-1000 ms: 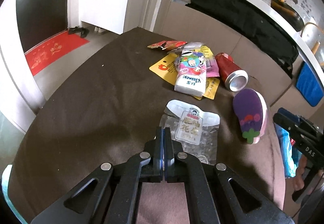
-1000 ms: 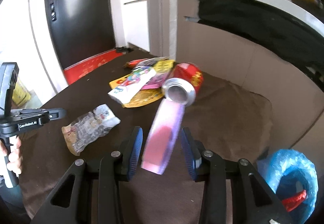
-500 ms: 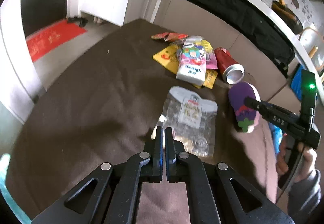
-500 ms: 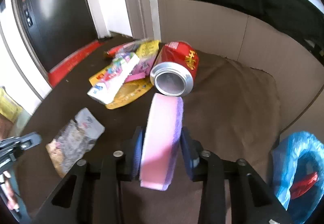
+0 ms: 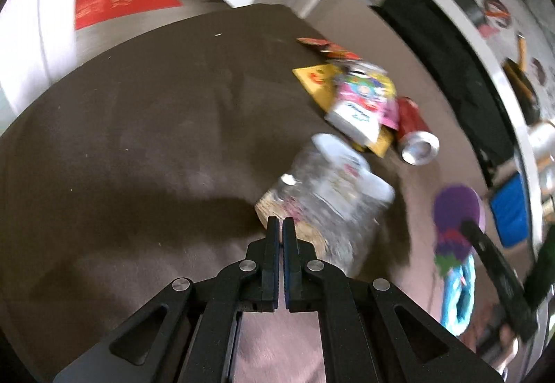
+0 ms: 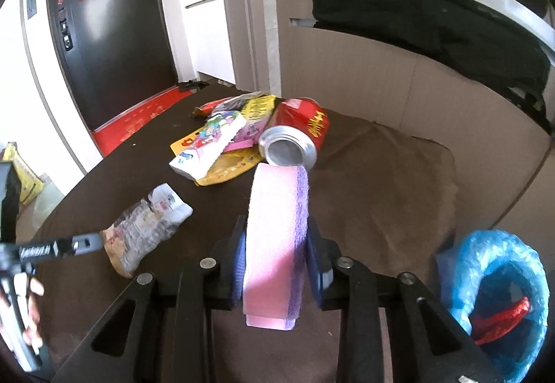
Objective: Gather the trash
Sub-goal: 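Carry the clear wrapper with the left tool while the right tool carries the purple foam to the bin, then open both tools over the blue-lined bin to drop the wrapper and foam, then grasp the red-gold snack bag with the left tool while the right tool grasps the red can, then lift and carry the snack bag and red can over the bin with both tools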
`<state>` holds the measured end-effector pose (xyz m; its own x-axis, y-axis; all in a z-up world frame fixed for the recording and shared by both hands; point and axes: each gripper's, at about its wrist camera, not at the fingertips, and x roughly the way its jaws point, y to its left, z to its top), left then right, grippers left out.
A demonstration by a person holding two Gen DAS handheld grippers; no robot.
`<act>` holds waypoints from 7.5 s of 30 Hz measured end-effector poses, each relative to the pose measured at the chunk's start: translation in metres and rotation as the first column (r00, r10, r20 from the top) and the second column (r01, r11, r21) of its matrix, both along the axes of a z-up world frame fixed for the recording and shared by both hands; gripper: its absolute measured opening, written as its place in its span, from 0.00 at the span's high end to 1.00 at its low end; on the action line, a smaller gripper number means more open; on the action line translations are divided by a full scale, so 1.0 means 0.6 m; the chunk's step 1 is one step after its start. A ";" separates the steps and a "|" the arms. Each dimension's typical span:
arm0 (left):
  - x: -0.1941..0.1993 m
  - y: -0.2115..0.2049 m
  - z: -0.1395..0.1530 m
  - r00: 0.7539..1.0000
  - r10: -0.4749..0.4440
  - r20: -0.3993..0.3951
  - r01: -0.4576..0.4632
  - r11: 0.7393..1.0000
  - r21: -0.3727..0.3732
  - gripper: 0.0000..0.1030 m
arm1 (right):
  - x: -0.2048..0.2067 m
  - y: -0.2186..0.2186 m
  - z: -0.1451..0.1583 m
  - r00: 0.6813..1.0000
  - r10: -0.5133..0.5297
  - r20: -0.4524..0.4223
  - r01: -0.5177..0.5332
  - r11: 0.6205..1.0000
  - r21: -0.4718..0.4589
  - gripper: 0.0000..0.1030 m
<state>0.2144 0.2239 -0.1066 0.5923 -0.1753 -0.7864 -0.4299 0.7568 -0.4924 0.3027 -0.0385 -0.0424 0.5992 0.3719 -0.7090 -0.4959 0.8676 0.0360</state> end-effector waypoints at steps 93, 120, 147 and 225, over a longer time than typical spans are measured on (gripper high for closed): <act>0.198 -0.643 0.149 0.657 -0.743 0.126 0.698 0.663 0.269 0.94 | -0.032 -0.492 0.017 0.892 -0.452 -0.006 0.452 0.890 0.063 0.70; 0.173 -0.314 0.158 0.828 -0.534 0.173 0.435 0.806 0.402 0.63 | 0.004 -0.266 0.078 0.969 -0.244 0.036 0.242 0.969 0.040 0.59; 0.271 0.025 0.097 0.914 -0.366 0.175 0.288 0.889 0.357 0.63 | 0.260 0.123 -0.049 0.997 -0.041 -0.064 0.041 0.999 -0.003 0.49; 0.060 -0.188 0.065 0.867 -0.498 0.002 0.453 0.792 0.409 0.70 | 0.009 -0.160 -0.035 0.983 -0.015 -0.181 0.048 0.982 0.181 0.63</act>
